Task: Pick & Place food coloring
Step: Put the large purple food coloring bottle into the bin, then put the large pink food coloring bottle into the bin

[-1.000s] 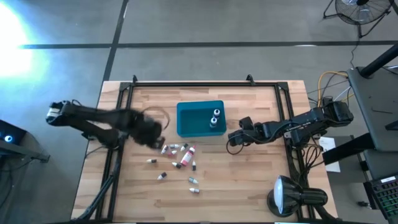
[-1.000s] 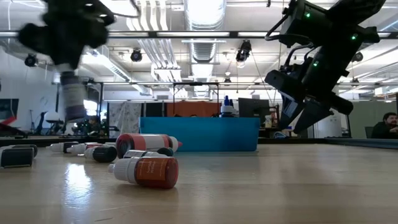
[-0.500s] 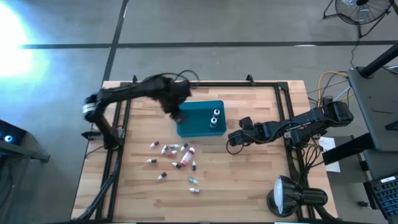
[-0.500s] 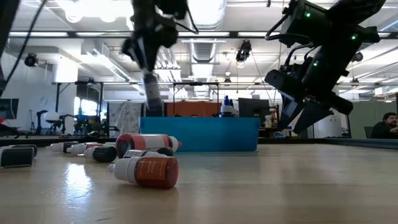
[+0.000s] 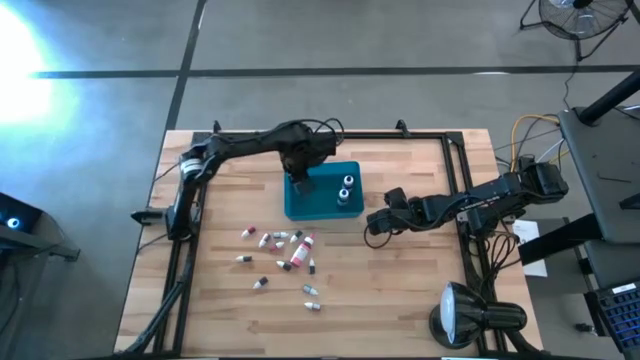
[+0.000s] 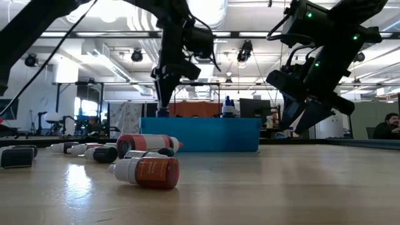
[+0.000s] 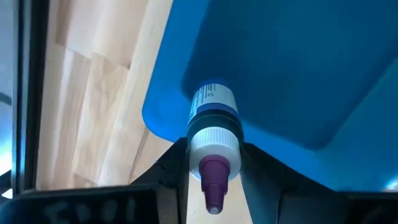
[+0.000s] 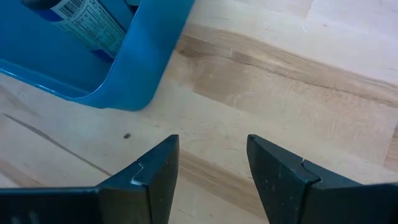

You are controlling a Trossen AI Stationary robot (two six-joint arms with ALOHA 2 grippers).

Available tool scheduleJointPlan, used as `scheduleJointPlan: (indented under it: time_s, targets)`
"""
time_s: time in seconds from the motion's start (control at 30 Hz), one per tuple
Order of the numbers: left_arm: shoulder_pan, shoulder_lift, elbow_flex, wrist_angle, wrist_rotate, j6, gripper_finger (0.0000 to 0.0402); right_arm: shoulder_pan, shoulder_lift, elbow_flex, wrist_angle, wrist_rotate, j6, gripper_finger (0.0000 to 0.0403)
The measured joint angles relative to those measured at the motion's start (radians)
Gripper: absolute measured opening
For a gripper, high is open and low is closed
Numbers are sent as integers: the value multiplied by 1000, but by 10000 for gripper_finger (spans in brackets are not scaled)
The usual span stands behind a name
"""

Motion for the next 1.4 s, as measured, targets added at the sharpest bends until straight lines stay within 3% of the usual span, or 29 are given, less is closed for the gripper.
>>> scheduleJointPlan:
  time_s: [0.23,0.43,0.97,1.27,1.4]
  targets:
    - [17,9,-15,28,-5,10,86,0,0,-1,0,0,-21,183]
    - [18,8,-16,44,-79,30,109,0,0,-2,1,1,-29,183]
    - [15,1,-12,42,-88,43,151,0,0,-3,7,2,-52,183]
    - [-49,-147,-4,5,-170,-18,151,0,0,-4,67,-33,-146,183]
    - [-88,-235,-35,-23,-89,-118,151,0,2,-4,155,-126,-299,183]
